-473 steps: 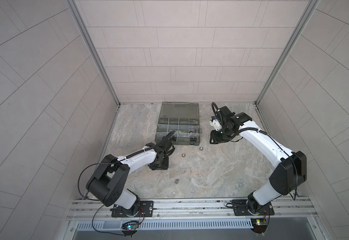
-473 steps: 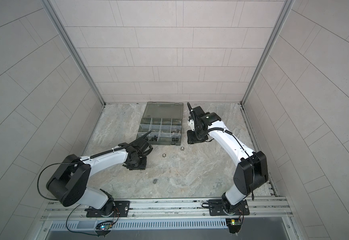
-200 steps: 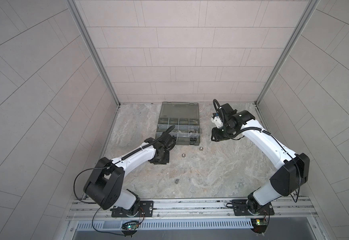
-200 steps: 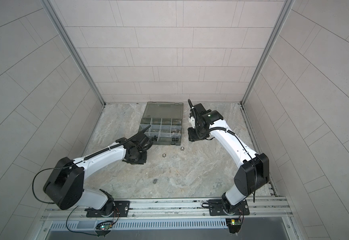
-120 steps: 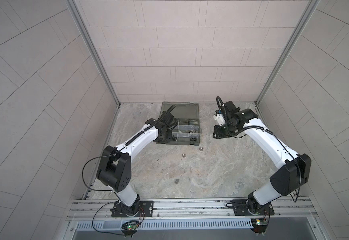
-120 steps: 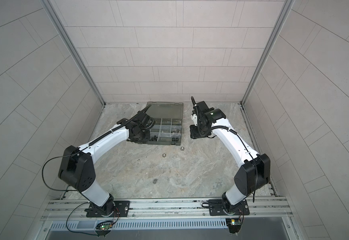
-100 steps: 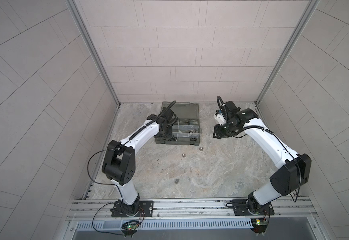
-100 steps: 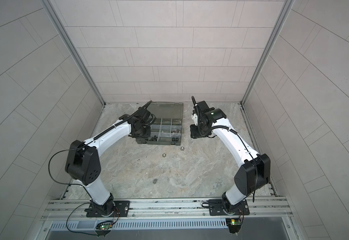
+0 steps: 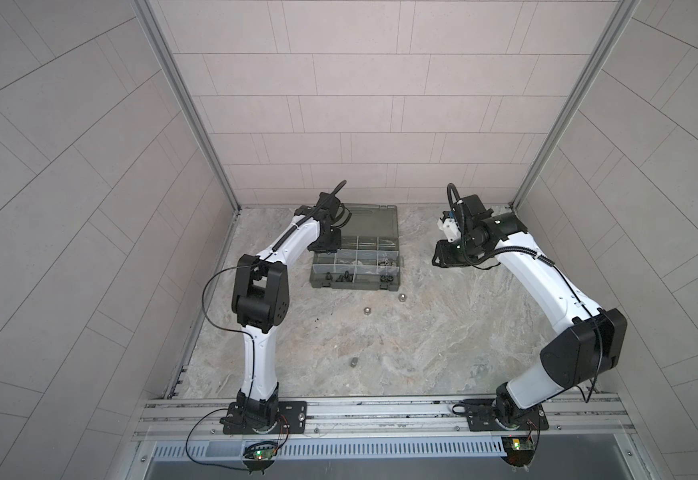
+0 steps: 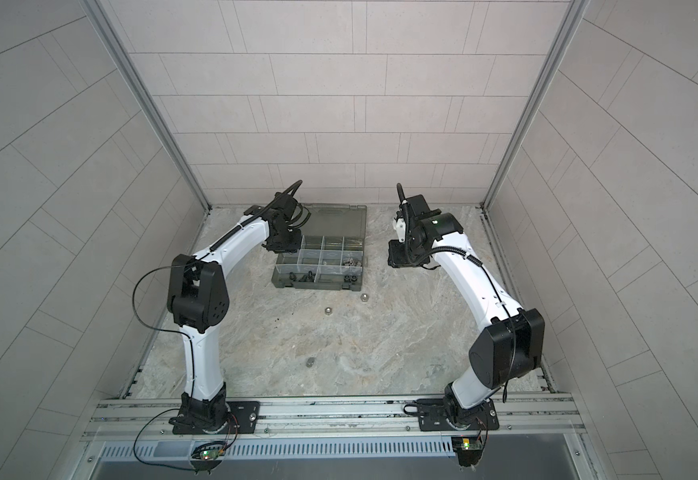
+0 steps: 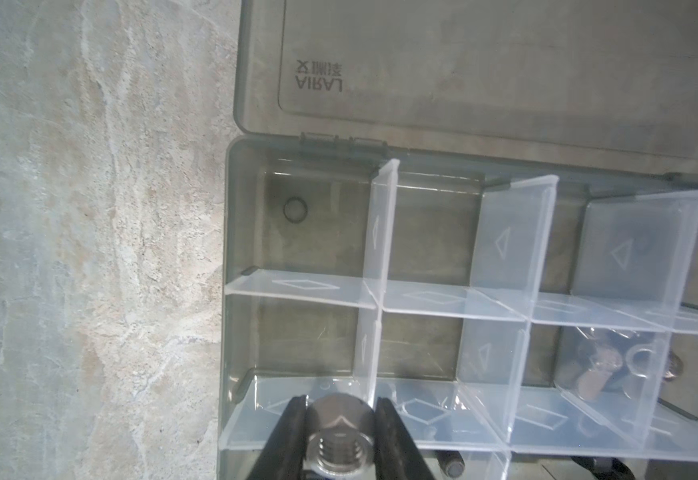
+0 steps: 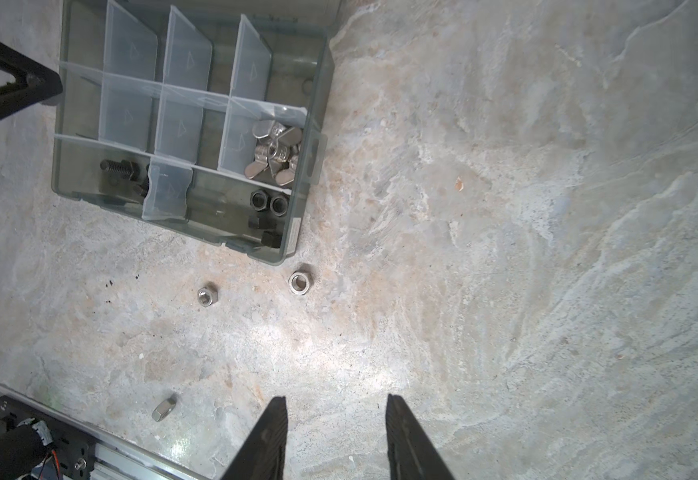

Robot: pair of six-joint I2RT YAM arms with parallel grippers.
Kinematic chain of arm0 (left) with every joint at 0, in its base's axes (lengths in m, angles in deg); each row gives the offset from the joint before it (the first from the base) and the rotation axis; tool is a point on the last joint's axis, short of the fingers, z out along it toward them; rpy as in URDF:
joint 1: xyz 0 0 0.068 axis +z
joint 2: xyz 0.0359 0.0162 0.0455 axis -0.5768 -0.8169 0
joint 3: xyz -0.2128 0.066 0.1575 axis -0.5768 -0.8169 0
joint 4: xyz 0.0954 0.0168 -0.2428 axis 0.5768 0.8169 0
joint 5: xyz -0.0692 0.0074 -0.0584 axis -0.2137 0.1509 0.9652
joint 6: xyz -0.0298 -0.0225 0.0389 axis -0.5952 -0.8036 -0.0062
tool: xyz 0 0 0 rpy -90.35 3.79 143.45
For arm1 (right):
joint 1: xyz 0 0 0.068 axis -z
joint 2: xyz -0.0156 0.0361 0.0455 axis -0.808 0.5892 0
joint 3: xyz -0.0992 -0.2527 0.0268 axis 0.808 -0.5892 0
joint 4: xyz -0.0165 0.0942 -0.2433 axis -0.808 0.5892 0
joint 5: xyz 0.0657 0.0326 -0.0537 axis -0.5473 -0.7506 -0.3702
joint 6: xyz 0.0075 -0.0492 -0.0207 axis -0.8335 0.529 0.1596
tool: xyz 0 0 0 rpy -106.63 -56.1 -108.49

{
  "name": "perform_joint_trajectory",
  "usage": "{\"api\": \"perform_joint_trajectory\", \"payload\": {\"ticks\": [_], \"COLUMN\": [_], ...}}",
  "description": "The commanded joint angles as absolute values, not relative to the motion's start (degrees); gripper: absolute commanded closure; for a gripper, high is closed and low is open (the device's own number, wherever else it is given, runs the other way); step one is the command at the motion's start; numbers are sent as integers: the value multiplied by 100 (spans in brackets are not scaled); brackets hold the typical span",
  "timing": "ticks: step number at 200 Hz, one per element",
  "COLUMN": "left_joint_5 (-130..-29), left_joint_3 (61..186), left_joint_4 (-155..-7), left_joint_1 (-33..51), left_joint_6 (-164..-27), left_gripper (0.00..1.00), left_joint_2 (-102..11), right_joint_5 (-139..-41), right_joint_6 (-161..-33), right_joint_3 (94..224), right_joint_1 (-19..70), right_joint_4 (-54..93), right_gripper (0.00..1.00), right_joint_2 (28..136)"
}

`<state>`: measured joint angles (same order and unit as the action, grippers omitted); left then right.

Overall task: Sort the screws and nuts into containers
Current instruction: 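Carry the silver nut with the left gripper into a box compartment and release, then raise the open left gripper and draw it back from the box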

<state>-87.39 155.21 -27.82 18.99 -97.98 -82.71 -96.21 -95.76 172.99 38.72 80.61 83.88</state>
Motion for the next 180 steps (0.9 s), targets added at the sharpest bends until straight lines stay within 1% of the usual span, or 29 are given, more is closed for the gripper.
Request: {"api": "perform_joint_trajectory", "payload": {"ticks": [1, 31, 50, 58, 84, 106, 109, 111, 130, 132, 135, 138, 180], "left_joint_5": [-8626, -8569, -8543, -8512, -8592, -8613, -8618, -8623, -8621, -8622, -8617, -8610, -8843], "left_joint_3": [15743, 15731, 15692, 15675, 15598, 15543, 15528, 15521, 15370, 15354, 15306, 15269, 14067], "left_joint_4": [-2572, -2562, -2574, -2589, -2649, -2718, -2728, -2733, -2898, -2925, -2968, -3026, -4345], "left_joint_1": [2031, 2077, 2083, 2083, 2085, 2090, 2084, 2084, 2082, 2088, 2077, 2073, 2025], "left_joint_6": [-9667, -9630, -9619, -9599, -9581, -9551, -9551, -9542, -9508, -9511, -9495, -9483, -9206], "left_gripper": [69, 69, 65, 62, 43, 33, 25, 22, 20, 18, 6, 2, 1], "left_joint_2": [-8462, -8589, -8623, -8630, -8620, -8543, -8517, -8508, -8276, -8241, -8180, -8113, -6526], "right_joint_5": [-9600, -9612, -9628, -9645, -9689, -9686, -9681, -9674, -9659, -9656, -9650, -9638, -9628], "right_joint_6": [-9575, -9559, -9570, -9572, -9577, -9560, -9559, -9559, -9556, -9552, -9551, -9551, -9533], "right_joint_3": [17440, 17525, 17605, 17638, 17715, 17750, 17751, 17757, 17750, 17750, 17750, 17750, 17759], "right_joint_1": [3972, 4045, 4063, 4063, 4072, 4072, 4072, 4072, 4072, 4072, 4072, 4072, 4067], "right_joint_4": [7997, 7912, 7935, 7946, 7990, 8010, 8008, 8015, 8019, 8017, 8017, 8022, 8010], "right_gripper": [59, 59, 59, 59, 56, 54, 54, 54, 54, 54, 54, 54, 54], "right_joint_2": [8508, 8623, 8732, 8773, 8861, 8865, 8861, 8855, 8817, 8813, 8801, 8803, 8720]}}
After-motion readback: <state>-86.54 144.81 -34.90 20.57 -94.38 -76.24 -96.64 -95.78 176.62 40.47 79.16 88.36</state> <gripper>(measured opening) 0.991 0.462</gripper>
